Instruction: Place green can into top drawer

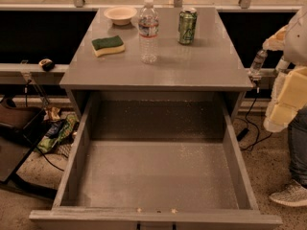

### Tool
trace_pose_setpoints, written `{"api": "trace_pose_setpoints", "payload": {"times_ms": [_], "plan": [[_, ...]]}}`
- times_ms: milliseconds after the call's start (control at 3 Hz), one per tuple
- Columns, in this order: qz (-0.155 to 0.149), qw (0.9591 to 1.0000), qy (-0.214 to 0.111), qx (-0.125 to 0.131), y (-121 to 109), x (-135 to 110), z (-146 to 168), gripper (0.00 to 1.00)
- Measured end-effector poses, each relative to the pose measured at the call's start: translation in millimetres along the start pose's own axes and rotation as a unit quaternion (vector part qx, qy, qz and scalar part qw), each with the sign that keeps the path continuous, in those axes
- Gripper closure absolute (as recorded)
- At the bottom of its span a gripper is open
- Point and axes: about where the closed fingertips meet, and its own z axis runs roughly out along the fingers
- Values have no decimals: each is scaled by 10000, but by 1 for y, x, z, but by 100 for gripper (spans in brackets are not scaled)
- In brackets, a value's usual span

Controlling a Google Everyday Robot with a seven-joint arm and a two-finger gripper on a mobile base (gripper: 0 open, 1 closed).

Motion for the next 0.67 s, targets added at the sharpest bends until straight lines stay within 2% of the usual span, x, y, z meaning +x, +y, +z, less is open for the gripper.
{"api": "trace_pose_setpoints", "payload": {"times_ms": [333, 667], "plan": [[0, 10000, 0, 0, 0, 0, 0, 0], [239, 9993, -137, 269, -12, 12, 7, 0]]}}
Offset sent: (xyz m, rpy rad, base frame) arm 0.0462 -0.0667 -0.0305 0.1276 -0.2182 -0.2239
